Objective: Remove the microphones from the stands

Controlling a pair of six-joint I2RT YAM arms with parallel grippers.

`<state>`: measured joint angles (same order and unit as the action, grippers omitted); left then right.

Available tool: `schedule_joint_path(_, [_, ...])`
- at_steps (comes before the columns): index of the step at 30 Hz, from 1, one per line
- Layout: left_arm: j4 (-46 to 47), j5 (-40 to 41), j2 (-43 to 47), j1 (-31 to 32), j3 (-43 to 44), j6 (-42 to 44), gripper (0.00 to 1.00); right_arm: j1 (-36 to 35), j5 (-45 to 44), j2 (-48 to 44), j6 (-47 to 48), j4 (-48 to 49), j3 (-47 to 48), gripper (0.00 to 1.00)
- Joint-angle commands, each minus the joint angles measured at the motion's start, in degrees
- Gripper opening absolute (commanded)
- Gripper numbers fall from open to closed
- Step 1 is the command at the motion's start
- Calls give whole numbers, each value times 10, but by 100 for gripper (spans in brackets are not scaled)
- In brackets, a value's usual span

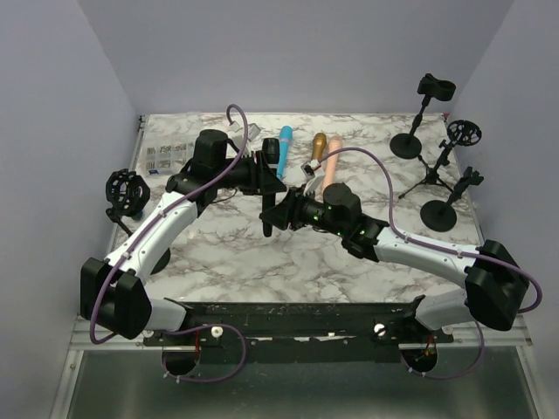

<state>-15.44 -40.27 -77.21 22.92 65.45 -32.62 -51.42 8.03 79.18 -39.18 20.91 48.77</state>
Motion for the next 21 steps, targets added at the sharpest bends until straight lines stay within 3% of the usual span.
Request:
schedule_joint_path(1, [-9, 1, 5, 16, 15, 3, 0, -1, -31, 6, -21, 27, 2, 6])
schedule_joint_path(3, [-35, 20, 8, 17, 28, 18, 6, -1, -38, 7, -25, 26, 1, 1])
schedule_joint_path(7, [-58, 56, 33, 16, 35, 43, 44, -1, -63, 4, -49, 44, -15, 1])
schedule_joint_path(10, [-73, 94, 59, 16, 37, 63, 62, -1, -77, 8, -56, 46, -15, 1])
schedule_joint_path(11, [-82, 112, 67, 16, 40, 71, 74, -1, -77, 12, -53, 36, -9, 1])
schedule_joint_path(13, [-96, 149, 82, 15, 43, 84, 89, -1, -115, 20, -47, 2, 15, 1])
schedule_joint_path(21, [-102, 269, 151, 13, 32, 118, 93, 68, -166, 134, -34, -245, 192, 1])
